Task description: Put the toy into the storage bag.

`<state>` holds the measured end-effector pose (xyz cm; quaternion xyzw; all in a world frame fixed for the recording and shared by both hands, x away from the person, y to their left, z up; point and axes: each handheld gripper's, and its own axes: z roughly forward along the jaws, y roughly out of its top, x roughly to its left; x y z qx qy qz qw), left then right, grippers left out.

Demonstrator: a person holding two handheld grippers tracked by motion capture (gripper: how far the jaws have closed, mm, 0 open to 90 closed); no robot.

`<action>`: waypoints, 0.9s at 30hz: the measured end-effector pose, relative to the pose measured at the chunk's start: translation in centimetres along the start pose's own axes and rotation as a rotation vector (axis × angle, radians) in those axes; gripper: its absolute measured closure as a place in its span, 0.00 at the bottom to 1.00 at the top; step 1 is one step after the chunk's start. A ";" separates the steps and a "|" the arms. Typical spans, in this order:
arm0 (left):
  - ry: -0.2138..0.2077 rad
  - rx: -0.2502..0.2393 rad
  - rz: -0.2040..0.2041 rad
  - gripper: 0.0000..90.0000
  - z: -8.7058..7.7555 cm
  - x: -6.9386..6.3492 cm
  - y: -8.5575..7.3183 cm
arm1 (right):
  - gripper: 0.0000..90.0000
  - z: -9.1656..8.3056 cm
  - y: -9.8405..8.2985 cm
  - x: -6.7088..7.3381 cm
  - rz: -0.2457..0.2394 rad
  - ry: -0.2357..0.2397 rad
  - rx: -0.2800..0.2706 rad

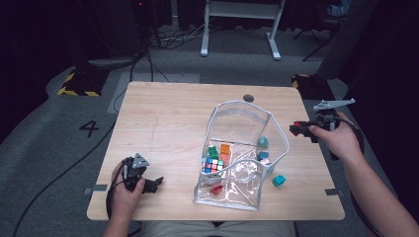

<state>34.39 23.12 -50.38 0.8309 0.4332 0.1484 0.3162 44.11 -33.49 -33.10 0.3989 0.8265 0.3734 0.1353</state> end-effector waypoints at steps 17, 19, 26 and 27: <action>0.001 0.002 0.001 0.00 0.0 0.0 0.0 | 0.75 -4.1 4.4 3.3 -0.093 0.084 -0.041; 0.001 0.002 0.001 0.00 0.0 0.0 0.0 | 0.75 -3.7 4.9 4.1 -0.121 0.106 -0.036; 0.001 0.004 0.003 0.00 0.0 0.0 0.0 | 0.75 -1.9 6.8 7.2 -0.184 0.191 -0.021; 0.001 0.004 0.003 0.00 0.0 0.0 0.0 | 0.75 -1.6 7.0 7.7 -0.192 0.208 -0.018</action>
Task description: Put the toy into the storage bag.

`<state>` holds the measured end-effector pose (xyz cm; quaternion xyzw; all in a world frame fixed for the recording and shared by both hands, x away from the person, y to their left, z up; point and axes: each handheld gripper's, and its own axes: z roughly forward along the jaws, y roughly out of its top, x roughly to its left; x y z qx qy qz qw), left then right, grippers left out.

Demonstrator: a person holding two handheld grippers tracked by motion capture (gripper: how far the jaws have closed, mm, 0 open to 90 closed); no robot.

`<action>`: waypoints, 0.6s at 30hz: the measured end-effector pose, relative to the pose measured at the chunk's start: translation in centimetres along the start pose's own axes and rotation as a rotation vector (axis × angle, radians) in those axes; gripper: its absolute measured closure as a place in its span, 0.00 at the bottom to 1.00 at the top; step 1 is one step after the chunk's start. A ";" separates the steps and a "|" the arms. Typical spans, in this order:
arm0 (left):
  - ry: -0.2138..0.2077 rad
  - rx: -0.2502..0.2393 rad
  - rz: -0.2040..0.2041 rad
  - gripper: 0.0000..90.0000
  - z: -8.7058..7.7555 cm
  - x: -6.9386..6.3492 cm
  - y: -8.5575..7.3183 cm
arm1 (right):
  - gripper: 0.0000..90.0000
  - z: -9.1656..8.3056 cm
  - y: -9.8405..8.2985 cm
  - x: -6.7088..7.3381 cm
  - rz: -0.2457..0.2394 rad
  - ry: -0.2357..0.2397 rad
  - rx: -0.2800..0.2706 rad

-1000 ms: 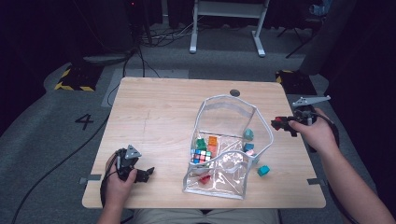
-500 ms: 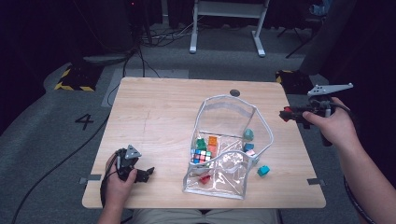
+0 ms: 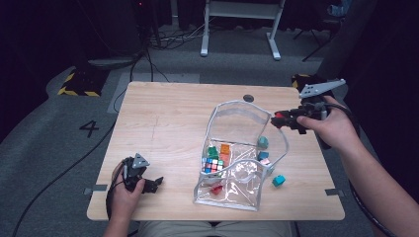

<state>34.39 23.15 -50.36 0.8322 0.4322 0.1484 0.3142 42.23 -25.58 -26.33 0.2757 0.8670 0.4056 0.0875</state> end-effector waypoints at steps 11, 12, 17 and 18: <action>0.000 0.000 0.000 0.00 0.0 0.0 0.0 | 0.75 4.1 2.9 4.3 -0.103 0.141 0.042; 0.000 0.000 0.000 0.00 0.0 0.0 0.0 | 0.75 4.5 3.1 4.6 -0.122 0.152 0.047; 0.000 0.000 0.000 0.00 0.0 0.0 0.0 | 0.75 6.4 3.9 6.3 -0.172 0.198 0.072; 0.000 0.000 0.000 0.00 0.0 0.0 0.0 | 0.75 6.8 4.0 6.6 -0.184 0.206 0.075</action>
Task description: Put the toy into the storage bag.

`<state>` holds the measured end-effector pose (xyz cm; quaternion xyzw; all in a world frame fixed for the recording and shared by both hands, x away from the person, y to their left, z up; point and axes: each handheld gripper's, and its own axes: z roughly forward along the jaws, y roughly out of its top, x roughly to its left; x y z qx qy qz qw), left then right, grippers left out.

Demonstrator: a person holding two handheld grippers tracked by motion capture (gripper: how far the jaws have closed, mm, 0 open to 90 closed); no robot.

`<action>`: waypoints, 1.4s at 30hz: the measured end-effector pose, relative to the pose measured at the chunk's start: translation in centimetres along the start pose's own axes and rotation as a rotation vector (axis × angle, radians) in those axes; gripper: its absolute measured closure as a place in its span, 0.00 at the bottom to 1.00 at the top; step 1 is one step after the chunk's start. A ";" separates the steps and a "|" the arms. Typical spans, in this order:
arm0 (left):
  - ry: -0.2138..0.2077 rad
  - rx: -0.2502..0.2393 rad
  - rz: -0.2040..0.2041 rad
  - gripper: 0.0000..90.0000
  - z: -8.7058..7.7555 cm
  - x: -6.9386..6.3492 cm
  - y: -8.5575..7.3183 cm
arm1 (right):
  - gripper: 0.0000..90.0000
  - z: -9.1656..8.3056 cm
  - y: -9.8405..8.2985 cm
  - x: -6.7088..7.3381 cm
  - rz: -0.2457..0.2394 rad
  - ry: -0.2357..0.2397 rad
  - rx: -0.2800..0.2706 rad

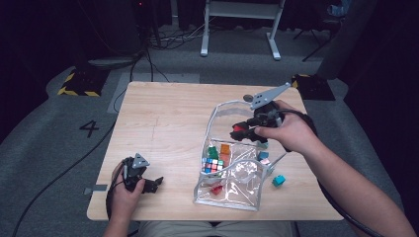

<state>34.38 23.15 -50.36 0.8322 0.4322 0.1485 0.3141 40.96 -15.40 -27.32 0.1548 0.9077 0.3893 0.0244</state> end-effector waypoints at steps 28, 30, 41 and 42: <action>-0.003 -0.001 -0.001 0.00 0.0 0.0 0.0 | 0.75 8.8 1.4 3.5 -0.123 0.153 0.151; -0.003 -0.001 -0.001 0.00 0.0 0.0 0.0 | 0.75 9.2 1.2 3.5 -0.122 0.163 0.171; -0.002 -0.002 -0.002 0.00 0.0 0.0 0.0 | 0.75 11.7 -0.3 3.2 -0.096 0.224 0.274; -0.004 -0.004 -0.002 0.00 0.0 0.0 0.0 | 0.75 11.9 -0.4 3.2 -0.098 0.230 0.283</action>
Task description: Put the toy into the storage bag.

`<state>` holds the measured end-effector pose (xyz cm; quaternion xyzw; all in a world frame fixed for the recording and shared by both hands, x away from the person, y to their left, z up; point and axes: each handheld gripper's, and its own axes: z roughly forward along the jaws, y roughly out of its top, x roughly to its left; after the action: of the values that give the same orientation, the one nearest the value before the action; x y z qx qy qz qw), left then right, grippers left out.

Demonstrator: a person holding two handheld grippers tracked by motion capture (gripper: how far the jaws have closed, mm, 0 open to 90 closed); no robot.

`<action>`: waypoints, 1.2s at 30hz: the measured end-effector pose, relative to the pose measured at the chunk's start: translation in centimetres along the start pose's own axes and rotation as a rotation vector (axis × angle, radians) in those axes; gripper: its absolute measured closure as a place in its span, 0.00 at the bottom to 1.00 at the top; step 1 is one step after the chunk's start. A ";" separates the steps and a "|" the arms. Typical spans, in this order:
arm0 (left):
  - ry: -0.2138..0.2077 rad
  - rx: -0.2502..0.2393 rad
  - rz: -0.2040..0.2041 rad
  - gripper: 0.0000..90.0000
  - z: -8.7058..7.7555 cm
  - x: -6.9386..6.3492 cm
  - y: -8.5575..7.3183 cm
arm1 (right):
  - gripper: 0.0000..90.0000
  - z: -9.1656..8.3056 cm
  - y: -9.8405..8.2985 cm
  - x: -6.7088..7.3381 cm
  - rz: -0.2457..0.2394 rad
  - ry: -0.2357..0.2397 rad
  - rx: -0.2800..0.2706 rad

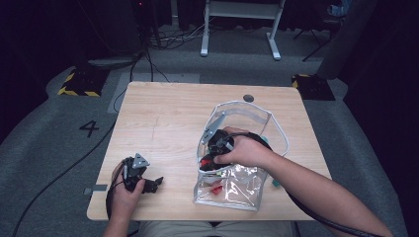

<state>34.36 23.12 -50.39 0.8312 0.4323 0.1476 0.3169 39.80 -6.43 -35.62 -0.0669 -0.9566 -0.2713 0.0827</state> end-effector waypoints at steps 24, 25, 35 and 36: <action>0.001 0.002 0.000 0.00 0.0 0.0 0.0 | 0.75 2.7 -0.1 -0.2 -0.006 0.046 0.129; 0.001 0.002 0.000 0.00 0.0 0.0 0.0 | 0.75 2.8 -0.1 -0.1 0.004 0.044 0.136; 0.000 -0.001 -0.001 0.00 0.0 0.0 0.0 | 0.65 2.6 -0.2 -0.2 0.009 0.030 0.122; 0.000 -0.001 -0.002 0.00 0.0 0.0 0.0 | 0.64 2.5 -0.2 -0.2 0.009 0.027 0.120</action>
<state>34.36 23.10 -50.40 0.8307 0.4329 0.1474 0.3175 39.70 -5.28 -37.83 -0.0626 -0.9696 -0.2139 0.1009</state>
